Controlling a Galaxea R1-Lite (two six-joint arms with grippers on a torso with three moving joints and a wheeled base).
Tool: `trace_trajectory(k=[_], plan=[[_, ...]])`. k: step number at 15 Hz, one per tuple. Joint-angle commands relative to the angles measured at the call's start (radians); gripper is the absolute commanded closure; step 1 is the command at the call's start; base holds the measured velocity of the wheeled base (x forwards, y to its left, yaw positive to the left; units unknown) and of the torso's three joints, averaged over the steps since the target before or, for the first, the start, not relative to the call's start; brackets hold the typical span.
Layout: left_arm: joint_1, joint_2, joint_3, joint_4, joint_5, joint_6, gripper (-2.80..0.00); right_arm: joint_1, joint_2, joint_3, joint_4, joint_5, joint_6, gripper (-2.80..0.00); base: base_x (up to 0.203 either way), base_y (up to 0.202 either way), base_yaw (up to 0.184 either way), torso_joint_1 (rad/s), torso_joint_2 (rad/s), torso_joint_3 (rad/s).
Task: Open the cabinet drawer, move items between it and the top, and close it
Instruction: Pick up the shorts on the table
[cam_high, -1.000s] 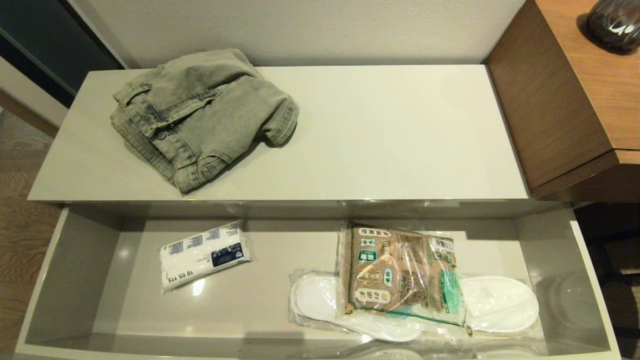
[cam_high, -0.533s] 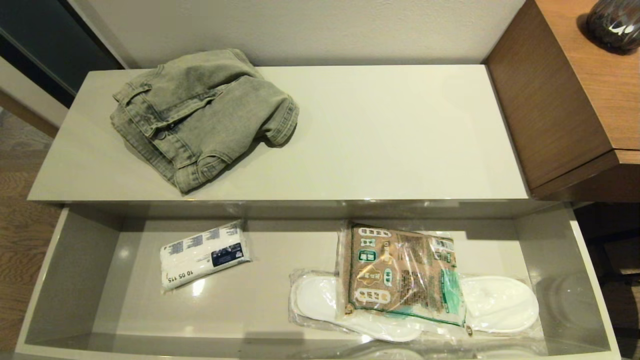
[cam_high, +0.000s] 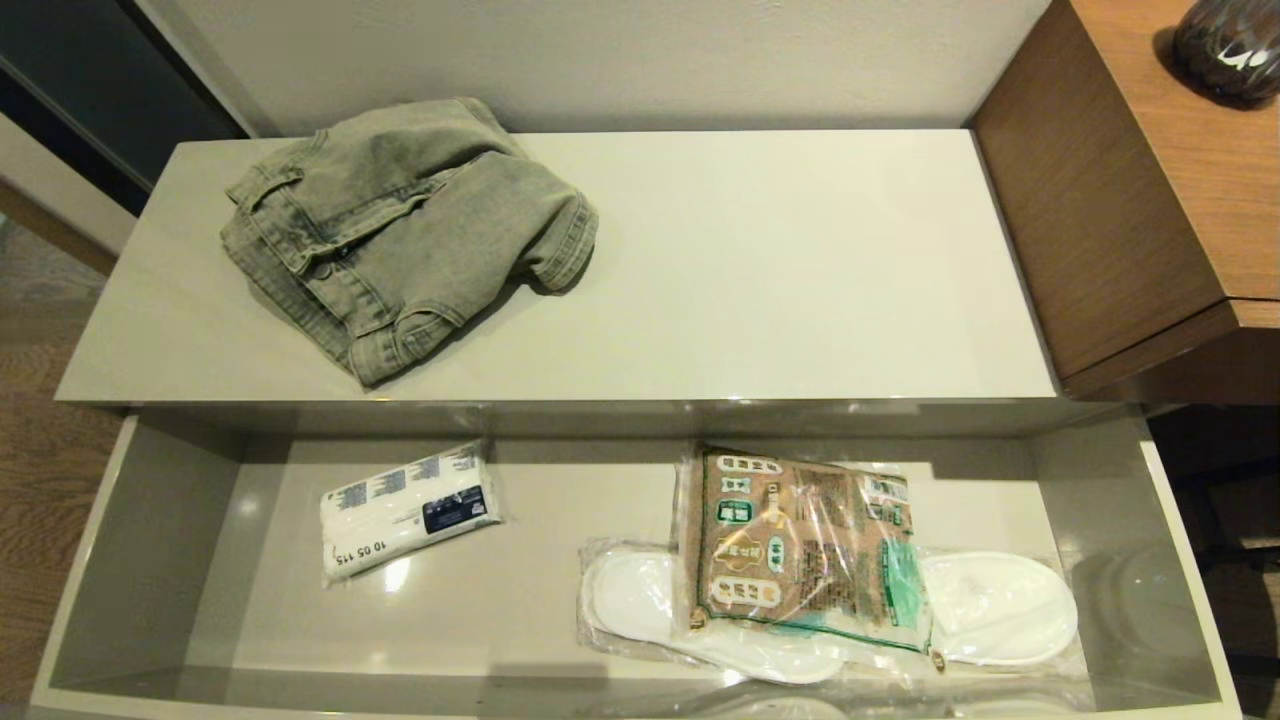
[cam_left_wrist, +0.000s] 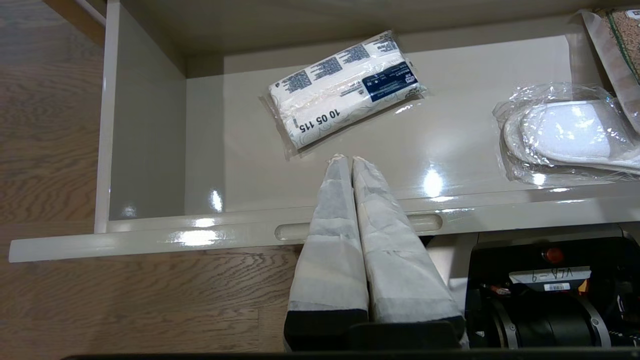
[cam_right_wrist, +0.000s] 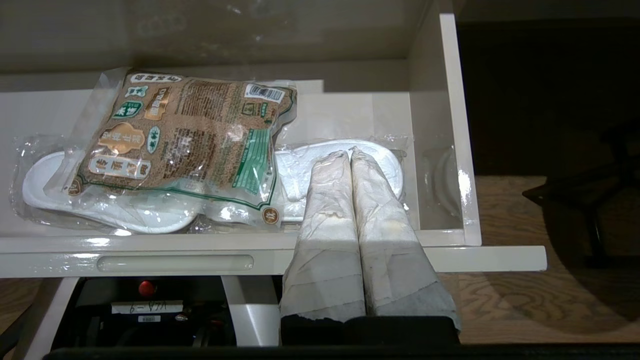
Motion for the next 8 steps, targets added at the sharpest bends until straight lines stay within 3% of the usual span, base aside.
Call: trace_trajectory(k=[1, 5, 8], plan=[[0.0, 0.001, 0.0, 0.002, -0.002, 0.003, 0.0, 0.001, 0.003, 0.002, 0.0, 0.0, 0.0, 0.0, 0.0, 0.0, 0.0, 0.0, 0.0, 0.0], [0.0, 0.005, -0.03, -0.006, 0.004, 0.02, 0.0, 0.001, 0.002, 0.002, 0.0, 0.0, 0.0, 0.0, 0.0, 0.0, 0.0, 0.0, 0.0, 0.0], [0.0, 0.069, -0.236, 0.07, 0.007, 0.049, 0.0, -0.001, 0.002, 0.002, 0.0, 0.0, 0.0, 0.0, 0.0, 0.0, 0.0, 0.0, 0.0, 0.0]])
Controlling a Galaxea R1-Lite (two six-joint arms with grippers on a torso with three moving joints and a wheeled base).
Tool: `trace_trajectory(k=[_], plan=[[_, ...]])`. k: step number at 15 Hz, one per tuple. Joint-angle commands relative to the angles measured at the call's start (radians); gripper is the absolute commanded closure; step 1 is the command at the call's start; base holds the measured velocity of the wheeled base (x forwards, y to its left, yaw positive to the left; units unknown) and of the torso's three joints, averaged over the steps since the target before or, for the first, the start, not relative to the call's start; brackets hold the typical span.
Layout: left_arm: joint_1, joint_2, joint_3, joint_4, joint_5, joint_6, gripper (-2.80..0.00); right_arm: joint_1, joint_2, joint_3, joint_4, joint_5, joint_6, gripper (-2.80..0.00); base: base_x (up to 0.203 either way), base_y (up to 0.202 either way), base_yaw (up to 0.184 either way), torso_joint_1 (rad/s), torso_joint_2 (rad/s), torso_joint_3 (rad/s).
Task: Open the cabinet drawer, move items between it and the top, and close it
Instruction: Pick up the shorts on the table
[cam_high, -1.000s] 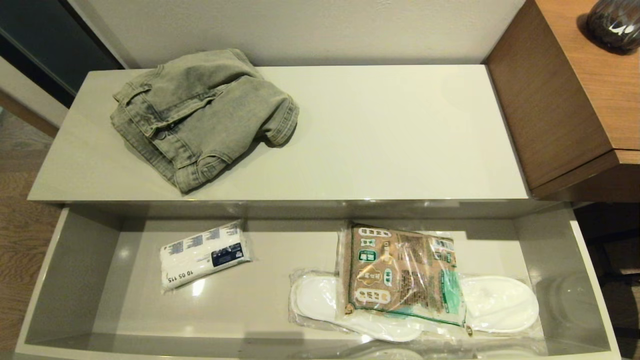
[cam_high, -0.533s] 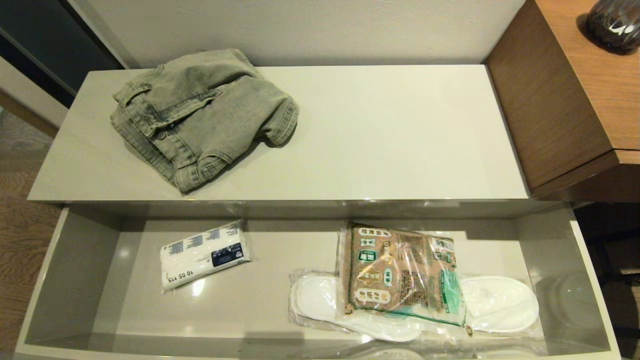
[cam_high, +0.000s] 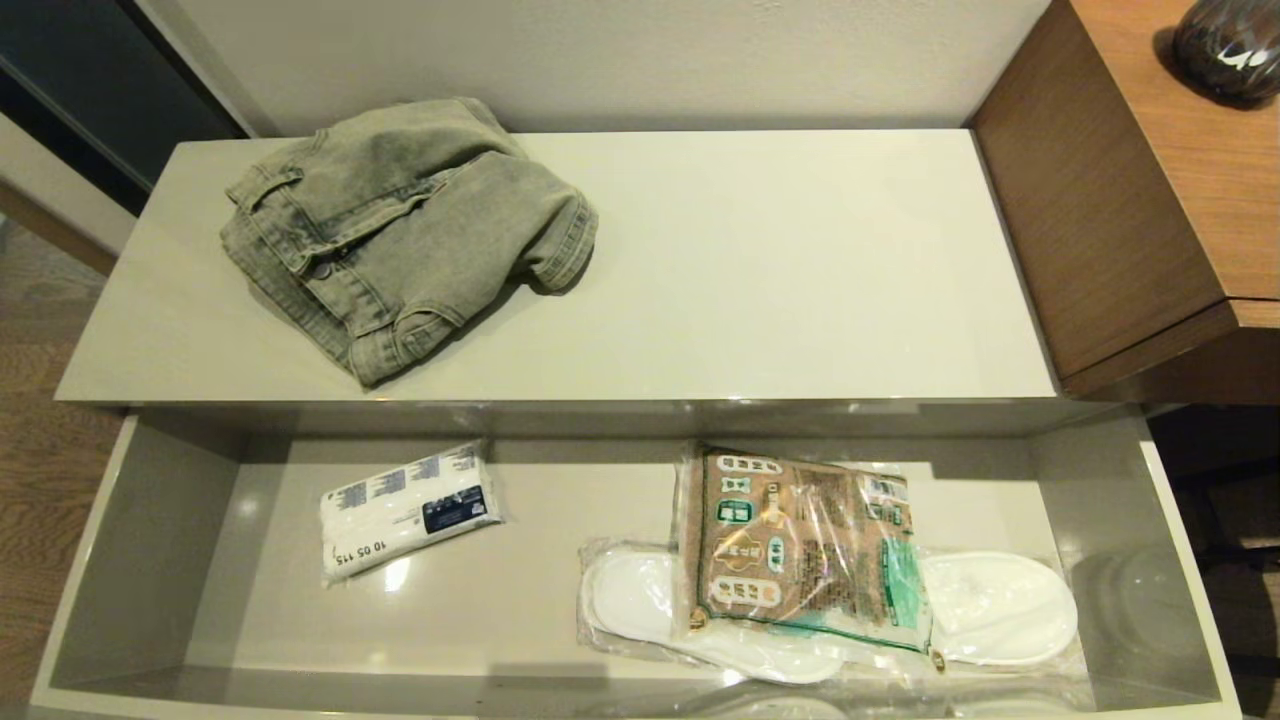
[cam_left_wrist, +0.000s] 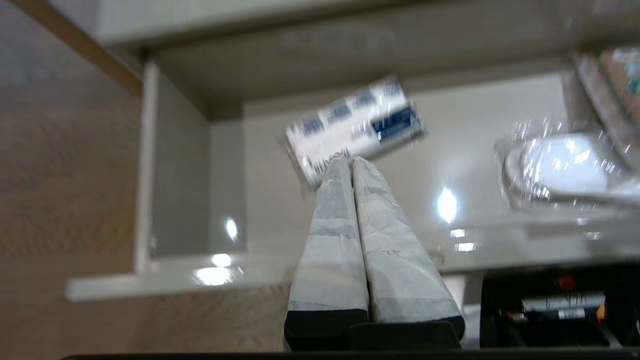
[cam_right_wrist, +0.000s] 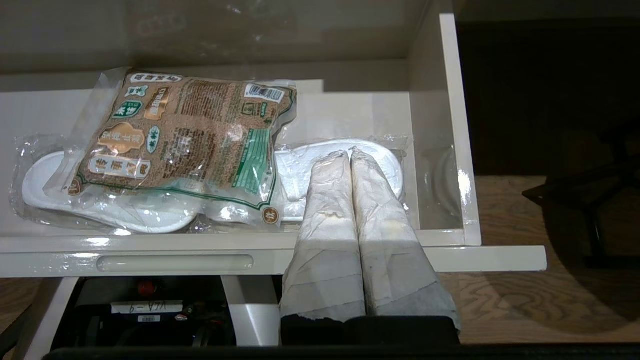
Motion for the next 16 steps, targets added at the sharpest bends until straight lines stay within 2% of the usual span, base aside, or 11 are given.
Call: trace_trajectory(k=[1, 3, 8, 12, 14, 16], plan=[[0.001, 0.104, -0.173, 0.059, 0.006, 0.007, 0.0, 0.0, 0.002, 0.002, 0.0, 0.0, -0.002, 0.0, 0.0, 0.0, 0.0, 0.0, 0.0, 0.0], [0.011, 0.249, -0.323, 0.099, 0.025, 0.008, 0.0, 0.001, 0.002, 0.002, 0.0, 0.0, -0.002, 0.0, 0.0, 0.0, 0.0, 0.0, 0.0, 0.0], [0.026, 0.787, -0.826, 0.139, 0.051, 0.012, 0.0, 0.001, 0.002, 0.002, 0.0, 0.0, 0.001, 0.0, 0.0, 0.0, 0.0, 0.0, 0.0, 0.0], [0.028, 1.179, -1.179, 0.195, 0.064, 0.037, 0.0, 0.001, 0.002, 0.002, 0.0, 0.0, 0.001, 0.0, 0.0, 0.0, 0.0, 0.0, 0.0, 0.0], [0.018, 1.319, -1.306, 0.227, 0.072, 0.045, 0.0, 0.0, 0.002, 0.002, 0.0, 0.0, 0.001, 0.0, 0.0, 0.0, 0.0, 0.0, 0.0, 0.0], [-0.036, 1.466, -1.392, 0.261, 0.077, 0.041, 0.0, 0.0, 0.002, 0.002, 0.0, 0.0, 0.001, 0.0, 0.0, 0.0, 0.0, 0.0, 0.0, 0.0]])
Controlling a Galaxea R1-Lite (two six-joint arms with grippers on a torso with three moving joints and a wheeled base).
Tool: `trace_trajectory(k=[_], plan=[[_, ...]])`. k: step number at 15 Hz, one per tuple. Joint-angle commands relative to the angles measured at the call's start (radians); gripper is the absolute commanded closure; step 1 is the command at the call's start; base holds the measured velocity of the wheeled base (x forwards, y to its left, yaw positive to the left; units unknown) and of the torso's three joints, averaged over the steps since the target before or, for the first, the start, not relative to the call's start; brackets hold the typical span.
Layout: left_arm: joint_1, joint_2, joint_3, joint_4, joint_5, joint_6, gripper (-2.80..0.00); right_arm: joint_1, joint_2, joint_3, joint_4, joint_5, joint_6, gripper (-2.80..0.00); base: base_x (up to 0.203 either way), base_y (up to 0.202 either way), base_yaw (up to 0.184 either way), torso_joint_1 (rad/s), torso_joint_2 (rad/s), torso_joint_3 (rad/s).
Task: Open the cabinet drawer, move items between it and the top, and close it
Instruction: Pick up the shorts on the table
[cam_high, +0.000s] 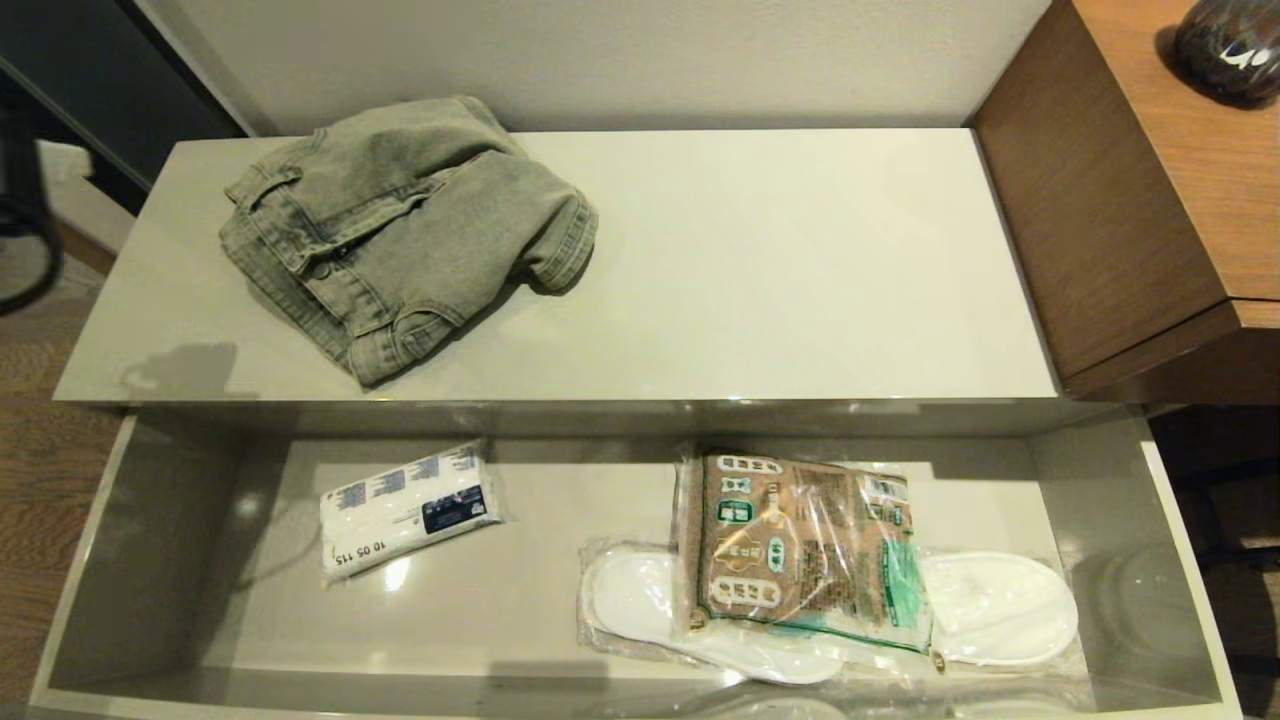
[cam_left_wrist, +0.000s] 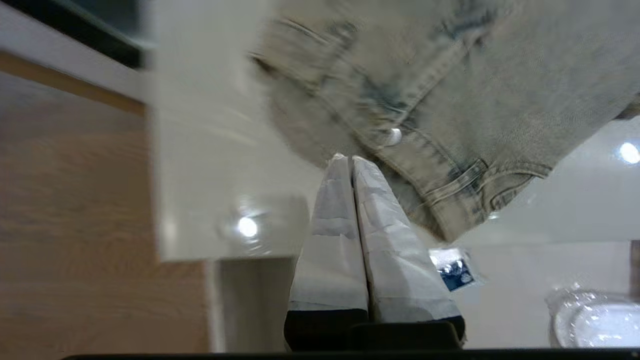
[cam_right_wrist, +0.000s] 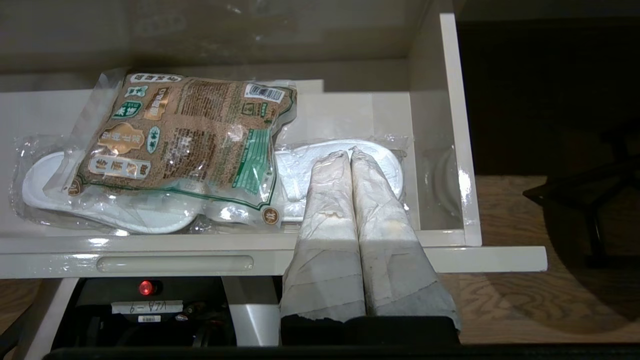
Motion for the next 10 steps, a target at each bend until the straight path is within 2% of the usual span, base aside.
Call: trace_trajectory(k=[1, 3, 5, 6, 7, 8, 10], plan=[[-0.061, 0.235, -0.11, 0.026, 0.003, -0.012, 0.0, 0.001, 0.002, 0.002, 0.0, 0.0, 0.0, 0.0, 0.0, 0.0, 0.0, 0.0, 0.0, 0.0], [-0.085, 0.353, -0.201, 0.035, 0.004, -0.067, 0.0, 0.001, 0.002, 0.002, 0.0, 0.0, 0.0, 0.0, 0.0, 0.0, 0.0, 0.0, 0.0, 0.0], [-0.098, 0.445, -0.297, 0.051, -0.004, -0.18, 0.0, 0.001, 0.002, 0.002, 0.0, 0.0, -0.001, 0.0, 0.0, 0.0, 0.0, 0.0, 0.0, 0.0], [-0.111, 0.456, -0.299, 0.071, -0.004, -0.215, 0.0, -0.001, 0.002, 0.002, 0.0, 0.0, 0.0, 0.0, 0.0, 0.0, 0.0, 0.0, 0.0, 0.0], [-0.113, 0.458, -0.297, 0.076, -0.001, -0.218, 0.0, -0.001, 0.002, 0.002, 0.0, 0.0, 0.0, 0.0, 0.0, 0.0, 0.0, 0.0, 0.0, 0.0], [-0.115, 0.467, -0.295, 0.107, 0.008, -0.224, -2.8, 0.001, 0.002, 0.002, 0.0, 0.0, 0.0, 0.0, 0.0, 0.0, 0.0, 0.0, 0.0, 0.0], [-0.116, 0.483, -0.318, 0.168, 0.013, -0.226, -2.8, -0.001, 0.002, 0.002, 0.0, 0.0, -0.003, 0.0, 0.0, 0.0, 0.0, 0.0, 0.0, 0.0]])
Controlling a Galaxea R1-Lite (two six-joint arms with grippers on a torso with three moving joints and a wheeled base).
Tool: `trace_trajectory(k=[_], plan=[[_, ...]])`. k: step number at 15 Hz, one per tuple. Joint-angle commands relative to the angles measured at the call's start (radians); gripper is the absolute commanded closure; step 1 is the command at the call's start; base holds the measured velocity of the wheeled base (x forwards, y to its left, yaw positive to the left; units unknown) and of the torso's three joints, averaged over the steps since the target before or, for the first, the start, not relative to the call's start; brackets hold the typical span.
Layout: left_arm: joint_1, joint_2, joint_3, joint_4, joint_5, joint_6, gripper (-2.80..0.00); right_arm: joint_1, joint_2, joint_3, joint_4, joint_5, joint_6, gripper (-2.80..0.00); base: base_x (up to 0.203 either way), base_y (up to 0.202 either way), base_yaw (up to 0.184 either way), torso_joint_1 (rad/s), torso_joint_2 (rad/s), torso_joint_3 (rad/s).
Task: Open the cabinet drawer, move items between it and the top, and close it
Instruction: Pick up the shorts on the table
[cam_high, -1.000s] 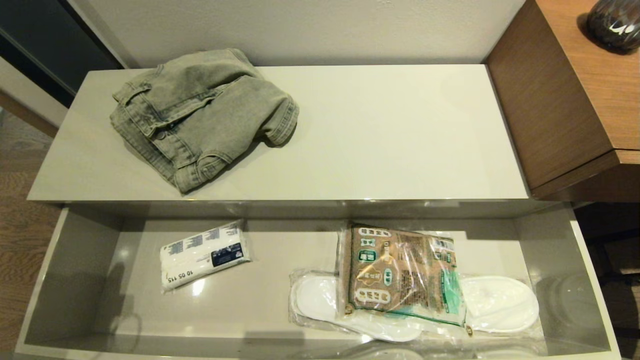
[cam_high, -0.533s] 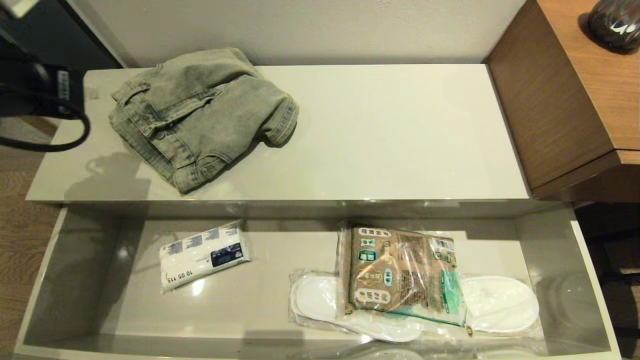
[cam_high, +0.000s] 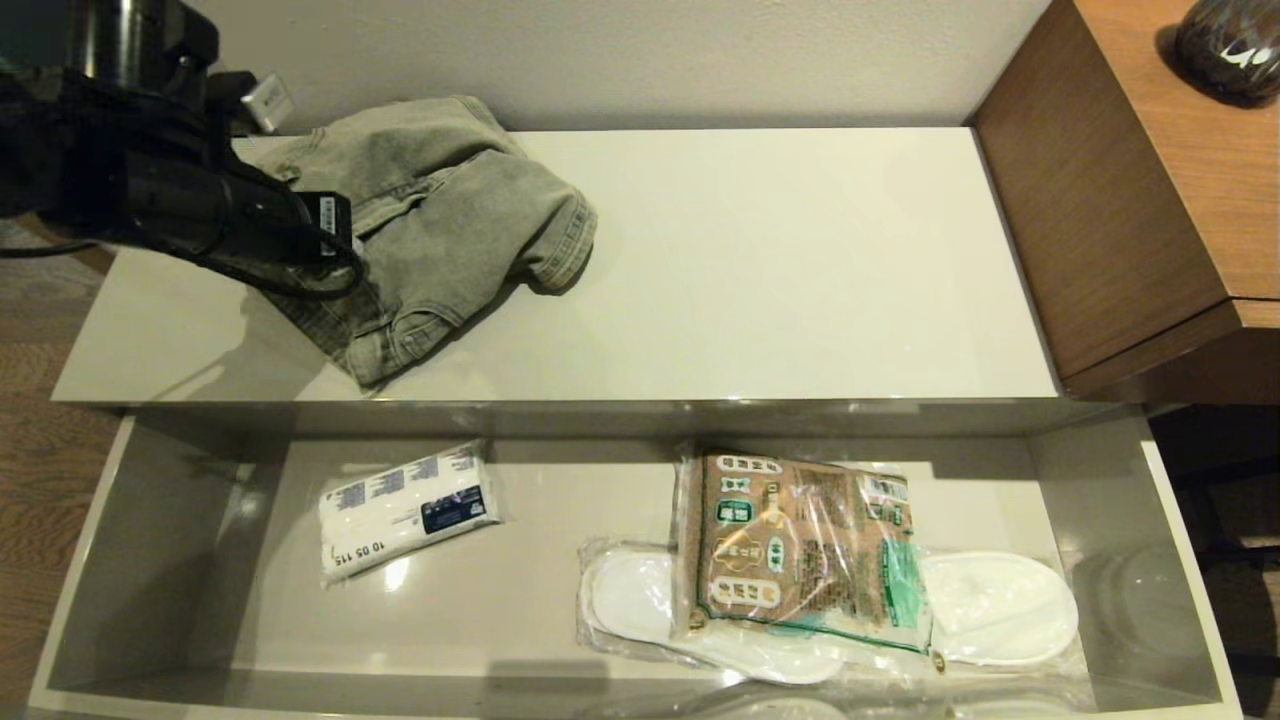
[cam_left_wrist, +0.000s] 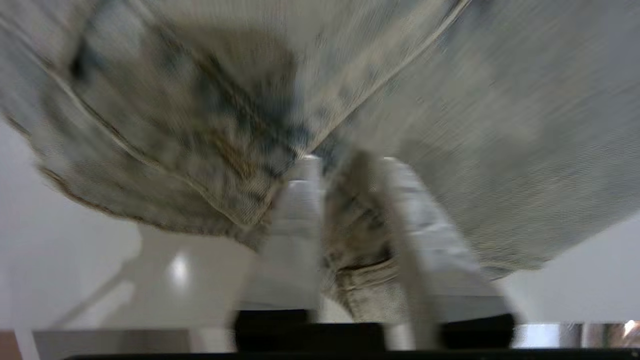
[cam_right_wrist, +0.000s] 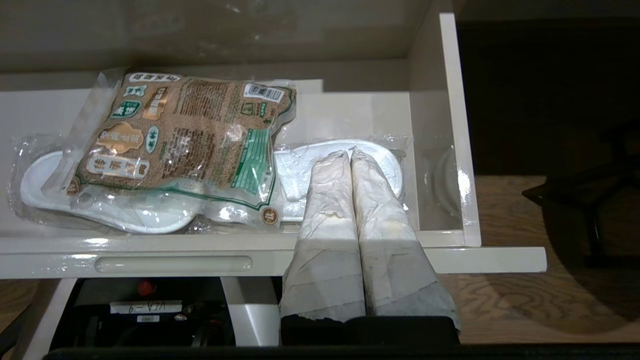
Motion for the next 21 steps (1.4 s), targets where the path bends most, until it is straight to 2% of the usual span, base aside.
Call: trace_trajectory(k=[1, 6, 7, 8, 9, 11, 14, 18, 21], plan=[[-0.003, 0.024, -0.007, 0.032, 0.007, -0.001, -2.8, -0.001, 0.002, 0.002, 0.0, 0.0, 0.002, 0.0, 0.0, 0.0, 0.0, 0.0, 0.0, 0.0], [-0.019, 0.002, -0.044, -0.021, 0.076, -0.001, -2.8, -0.001, 0.002, 0.002, 0.0, 0.0, 0.002, 0.0, 0.0, 0.0, 0.0, 0.0, 0.0, 0.0], [-0.017, -0.012, -0.058, -0.042, 0.115, -0.016, -2.8, -0.001, 0.002, 0.002, 0.0, 0.0, 0.002, 0.0, 0.0, 0.0, 0.0, 0.0, 0.0, 0.0], [-0.017, -0.02, -0.064, -0.047, 0.146, -0.058, -2.8, -0.001, 0.002, 0.002, 0.0, 0.0, 0.002, 0.0, 0.0, 0.0, 0.0, 0.0, 0.0, 0.0], [-0.016, -0.021, -0.065, -0.048, 0.15, -0.062, -2.8, -0.001, 0.002, 0.002, 0.0, 0.0, 0.002, 0.0, 0.0, 0.0, 0.0, 0.0, 0.0, 0.0], [0.005, -0.026, -0.033, -0.032, 0.176, -0.134, -2.8, -0.001, 0.002, 0.002, 0.0, 0.0, 0.002, 0.0, 0.0, 0.0, 0.0, 0.0, 0.0, 0.0], [0.027, 0.015, 0.03, -0.046, 0.263, -0.136, -2.8, 0.0, 0.002, 0.002, 0.0, 0.0, 0.002, 0.0, 0.0, 0.0, 0.0, 0.0, 0.0, 0.0], [0.065, 0.125, -0.091, -0.045, 0.28, -0.144, -2.8, -0.001, 0.002, 0.002, 0.0, 0.0, 0.002, 0.0, 0.0, 0.0, 0.0, 0.0, 0.0, 0.0], [0.065, 0.173, -0.15, -0.022, 0.282, -0.185, -2.8, -0.001, 0.002, 0.002, 0.0, 0.0, 0.002, 0.0, 0.0, 0.0, 0.0, 0.0, 0.0, 0.0]])
